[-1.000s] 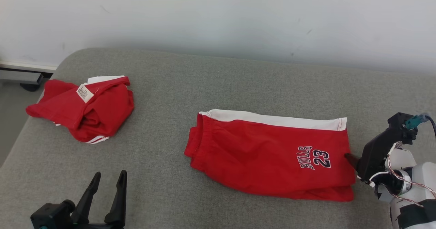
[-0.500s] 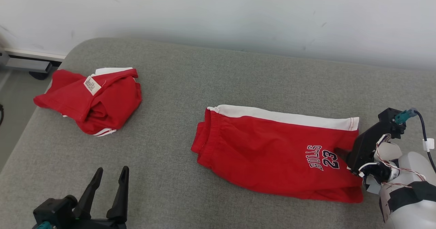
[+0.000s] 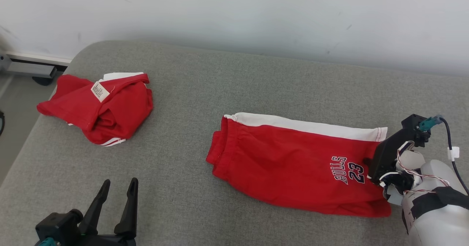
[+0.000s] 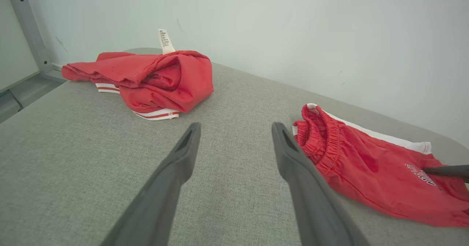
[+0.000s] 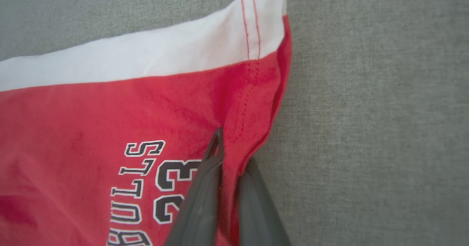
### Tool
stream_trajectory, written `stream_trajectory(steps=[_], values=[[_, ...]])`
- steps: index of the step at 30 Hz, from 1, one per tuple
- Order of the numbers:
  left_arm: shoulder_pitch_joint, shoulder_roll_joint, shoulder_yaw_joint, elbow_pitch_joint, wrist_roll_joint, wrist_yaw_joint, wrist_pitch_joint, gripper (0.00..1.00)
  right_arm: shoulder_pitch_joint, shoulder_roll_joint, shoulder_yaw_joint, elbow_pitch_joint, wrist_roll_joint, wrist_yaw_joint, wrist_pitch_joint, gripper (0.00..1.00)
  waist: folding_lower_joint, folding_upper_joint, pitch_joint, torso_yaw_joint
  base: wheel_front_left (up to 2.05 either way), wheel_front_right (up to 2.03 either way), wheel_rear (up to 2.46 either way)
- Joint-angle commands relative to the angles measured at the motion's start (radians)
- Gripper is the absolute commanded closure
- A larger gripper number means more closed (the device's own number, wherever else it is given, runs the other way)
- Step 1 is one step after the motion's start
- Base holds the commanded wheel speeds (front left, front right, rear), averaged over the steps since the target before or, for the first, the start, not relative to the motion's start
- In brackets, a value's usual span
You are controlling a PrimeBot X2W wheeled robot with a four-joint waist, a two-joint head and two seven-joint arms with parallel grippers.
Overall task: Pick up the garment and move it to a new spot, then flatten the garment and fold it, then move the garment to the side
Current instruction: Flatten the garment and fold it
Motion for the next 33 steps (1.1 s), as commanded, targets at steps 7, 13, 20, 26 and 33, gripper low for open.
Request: stream_trajectory(steps=[7,13,20,26,33], values=[[0.001,0.009,0.006,0.005,-0.009,-0.003,-0.009,0.0,0.024,-0.009,-0.112,-0.035,-0.105,-0.003,0.008,1.0,0.0001,0.0,-0.008,-0.014,0.0,0.0,0.0],[0.007,0.009,0.008,0.005,-0.014,-0.002,-0.012,0.0,0.044,-0.008,-0.207,-0.16,-0.197,-0.003,0.055,1.0,0.0001,0.0,-0.01,-0.024,0.0,0.0,0.0],[0.002,0.007,0.004,0.009,-0.016,-0.007,-0.017,0.0,0.077,-0.009,-0.273,-0.35,-0.258,-0.003,0.144,1.0,0.0001,0.0,-0.007,-0.027,0.0,0.0,0.0],[-0.001,0.007,0.002,0.016,-0.019,-0.006,-0.02,0.0,0.099,-0.007,-0.262,-0.487,-0.246,-0.003,0.222,1.0,0.0001,0.0,-0.013,-0.022,0.0,0.0,0.0],[-0.004,0.003,-0.003,0.023,-0.024,-0.009,-0.019,0.0,0.129,-0.006,-0.125,-0.537,-0.141,-0.002,0.289,1.0,0.0001,0.0,-0.022,-0.016,0.0,0.0,0.0]])
